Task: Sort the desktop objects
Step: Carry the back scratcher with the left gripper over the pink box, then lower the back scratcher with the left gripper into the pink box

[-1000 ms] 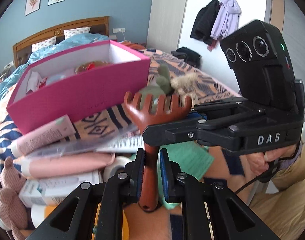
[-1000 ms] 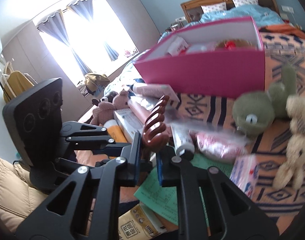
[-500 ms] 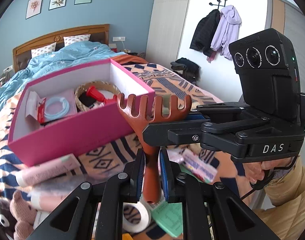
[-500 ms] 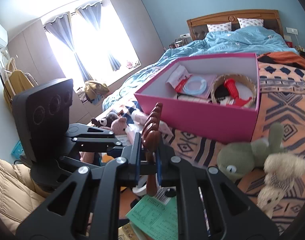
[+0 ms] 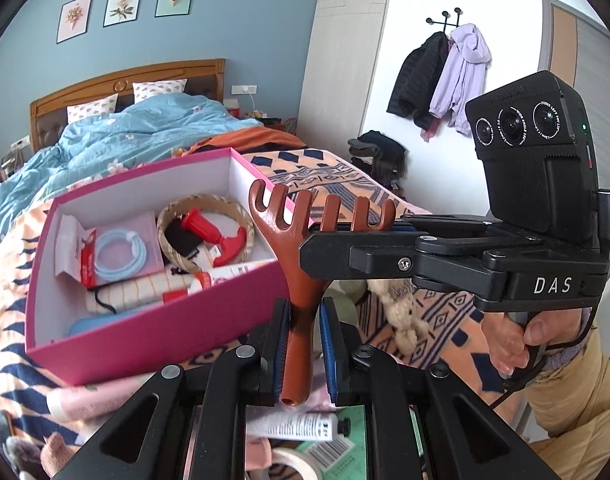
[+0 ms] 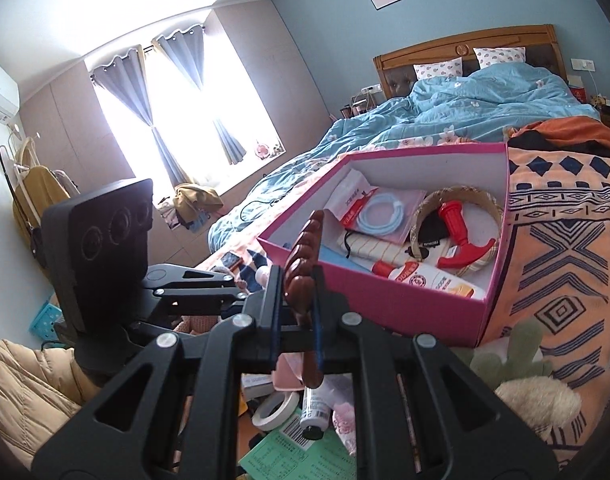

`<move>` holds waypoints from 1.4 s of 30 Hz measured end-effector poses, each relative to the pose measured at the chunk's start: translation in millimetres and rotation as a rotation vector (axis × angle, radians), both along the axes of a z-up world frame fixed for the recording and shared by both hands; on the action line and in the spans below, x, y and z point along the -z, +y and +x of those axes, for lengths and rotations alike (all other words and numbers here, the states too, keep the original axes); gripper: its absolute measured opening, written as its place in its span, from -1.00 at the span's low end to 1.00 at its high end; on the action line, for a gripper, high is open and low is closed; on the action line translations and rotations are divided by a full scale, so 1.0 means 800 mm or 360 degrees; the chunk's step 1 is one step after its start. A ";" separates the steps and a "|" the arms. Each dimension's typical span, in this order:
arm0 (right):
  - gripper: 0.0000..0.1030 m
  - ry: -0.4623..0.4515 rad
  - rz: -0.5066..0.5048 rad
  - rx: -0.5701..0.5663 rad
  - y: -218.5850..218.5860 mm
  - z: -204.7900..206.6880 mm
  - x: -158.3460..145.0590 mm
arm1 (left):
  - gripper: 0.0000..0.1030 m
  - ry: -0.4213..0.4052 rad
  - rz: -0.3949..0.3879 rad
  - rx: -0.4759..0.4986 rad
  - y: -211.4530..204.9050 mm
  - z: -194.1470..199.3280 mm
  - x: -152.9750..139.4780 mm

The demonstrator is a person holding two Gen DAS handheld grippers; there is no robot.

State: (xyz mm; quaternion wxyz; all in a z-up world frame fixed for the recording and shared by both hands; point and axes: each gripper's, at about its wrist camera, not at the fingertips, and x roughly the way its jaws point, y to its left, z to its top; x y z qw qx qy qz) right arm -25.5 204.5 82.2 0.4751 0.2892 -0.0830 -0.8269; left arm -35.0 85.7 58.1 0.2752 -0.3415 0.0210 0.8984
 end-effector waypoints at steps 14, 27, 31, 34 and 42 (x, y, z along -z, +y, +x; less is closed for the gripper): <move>-0.72 -0.0022 -0.0075 0.0030 0.011 -0.047 -0.022 | -0.72 0.0024 -0.0008 -0.0017 0.006 -0.050 -0.025; -0.71 -0.0046 -0.0119 0.0042 0.014 -0.090 -0.039 | -0.72 0.0038 -0.0011 -0.0040 0.009 -0.095 -0.040; -0.71 -0.0057 -0.0123 0.0044 0.013 -0.101 -0.041 | -0.70 0.0029 -0.0008 -0.0047 0.010 -0.109 -0.041; -0.71 -0.0069 -0.0128 0.0056 0.012 -0.111 -0.042 | -0.70 0.0023 0.0000 -0.0049 0.011 -0.119 -0.041; -0.72 -0.0130 -0.0192 0.0083 0.018 -0.141 -0.041 | -0.70 0.0012 0.0013 -0.0065 0.014 -0.142 -0.044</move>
